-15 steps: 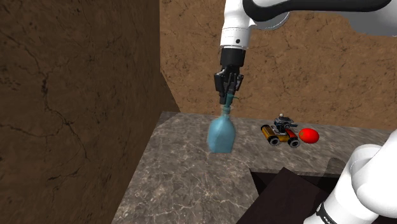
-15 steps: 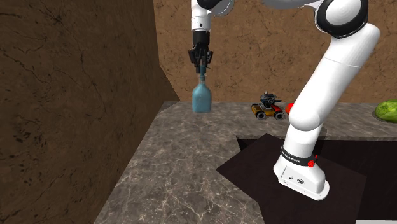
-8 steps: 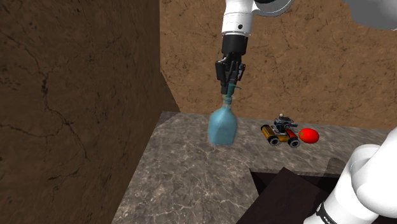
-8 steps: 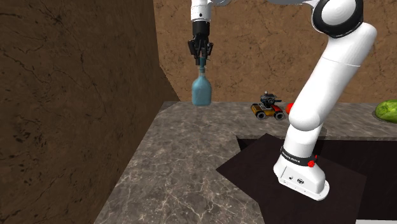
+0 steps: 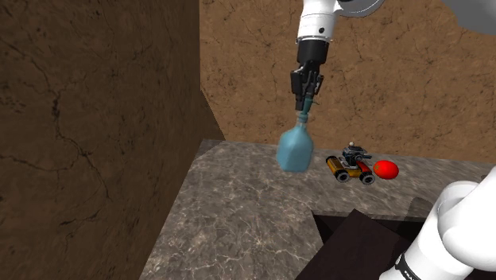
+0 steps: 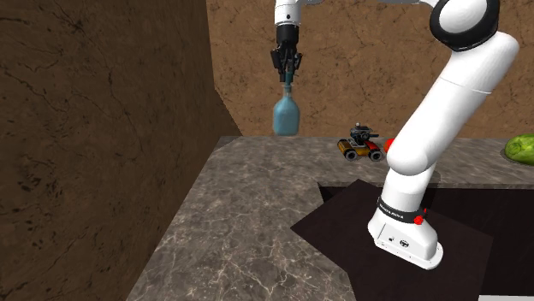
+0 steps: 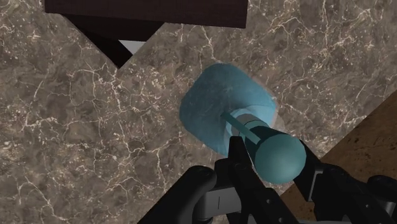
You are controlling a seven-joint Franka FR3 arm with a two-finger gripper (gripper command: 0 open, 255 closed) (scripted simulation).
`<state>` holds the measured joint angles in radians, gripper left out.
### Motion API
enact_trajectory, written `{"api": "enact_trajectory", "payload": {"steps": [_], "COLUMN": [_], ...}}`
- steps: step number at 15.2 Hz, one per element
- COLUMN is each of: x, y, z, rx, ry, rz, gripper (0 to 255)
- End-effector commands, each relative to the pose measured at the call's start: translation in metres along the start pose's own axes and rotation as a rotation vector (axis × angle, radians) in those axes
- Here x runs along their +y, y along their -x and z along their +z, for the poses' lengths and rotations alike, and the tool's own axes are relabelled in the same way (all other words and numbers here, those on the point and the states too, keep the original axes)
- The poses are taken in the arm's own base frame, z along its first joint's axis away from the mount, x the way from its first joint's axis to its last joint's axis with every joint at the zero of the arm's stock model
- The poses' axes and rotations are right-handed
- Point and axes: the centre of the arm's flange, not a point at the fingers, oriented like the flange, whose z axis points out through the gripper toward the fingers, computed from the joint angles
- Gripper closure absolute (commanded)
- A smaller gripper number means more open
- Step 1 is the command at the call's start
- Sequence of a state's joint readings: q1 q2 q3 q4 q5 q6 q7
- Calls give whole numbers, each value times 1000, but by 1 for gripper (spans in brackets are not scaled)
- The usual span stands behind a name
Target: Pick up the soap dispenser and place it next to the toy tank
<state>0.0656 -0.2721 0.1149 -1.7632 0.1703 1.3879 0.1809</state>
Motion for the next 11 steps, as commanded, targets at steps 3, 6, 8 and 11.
{"api": "enact_trajectory", "payload": {"steps": [3, 6, 8, 11], "x": [51, 90, 116, 154], "y": [7, 13, 17, 23], "z": [-6, -10, -13, -17], "rx": [0, 0, 0, 0], "ry": [0, 0, 0, 0], "rz": [-1, -1, -1, -1], "gripper": [255, 255, 255, 255]}}
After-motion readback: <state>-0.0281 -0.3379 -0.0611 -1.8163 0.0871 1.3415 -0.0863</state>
